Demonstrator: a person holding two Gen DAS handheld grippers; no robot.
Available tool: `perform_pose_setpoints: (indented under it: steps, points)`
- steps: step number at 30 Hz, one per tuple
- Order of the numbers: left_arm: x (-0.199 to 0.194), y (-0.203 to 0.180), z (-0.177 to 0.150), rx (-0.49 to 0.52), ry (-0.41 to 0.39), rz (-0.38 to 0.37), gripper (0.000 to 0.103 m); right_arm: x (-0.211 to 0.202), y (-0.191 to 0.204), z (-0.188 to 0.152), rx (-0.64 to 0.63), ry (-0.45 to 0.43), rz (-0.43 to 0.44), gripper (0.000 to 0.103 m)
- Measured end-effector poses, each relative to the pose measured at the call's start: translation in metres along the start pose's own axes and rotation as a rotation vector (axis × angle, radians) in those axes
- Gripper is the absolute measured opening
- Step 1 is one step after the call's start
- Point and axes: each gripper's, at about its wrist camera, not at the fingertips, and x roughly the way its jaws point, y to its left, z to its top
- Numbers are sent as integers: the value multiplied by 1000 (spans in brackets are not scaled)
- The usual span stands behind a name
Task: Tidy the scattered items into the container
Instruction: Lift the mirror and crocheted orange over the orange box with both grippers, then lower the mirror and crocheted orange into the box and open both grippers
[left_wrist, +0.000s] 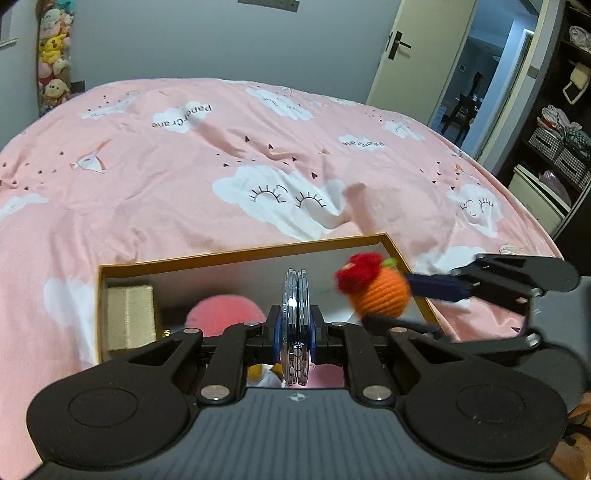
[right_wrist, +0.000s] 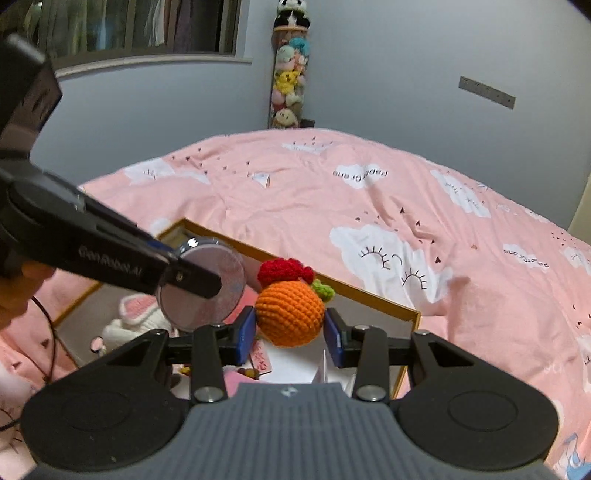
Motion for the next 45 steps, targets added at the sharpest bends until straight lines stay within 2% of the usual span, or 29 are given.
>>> perform_pose_setpoints:
  steps: [5,11,15,25,31,38,43,45]
  points:
    - [25,0,-6,-15,9,2,16,31,5,-9,-98,74,-31,42]
    - [56,9,-16,-85,39,-38,15,51,4,-15,-159,122,-54,42]
    - [71,12,-23,-97,69,-41,15,61,4,-16,-194,151,-73,42]
    - [99,21,-23,-156,118,-68,15,86,-5,-19,-170,231,-65,42]
    - [107,23,-20,-203,143,-80,15,92,-10,-23,-149,250,-71,42]
    - [118,24,-20,-242,200,-6,21,93,-10,-25,-141,260,-76,43]
    - [114,22,-21,-230,196,33,24,93,-11,-24,-137,256,-80,43]
    - [109,21,-21,-228,180,37,29,92,-11,-24,-135,254,-80,43]
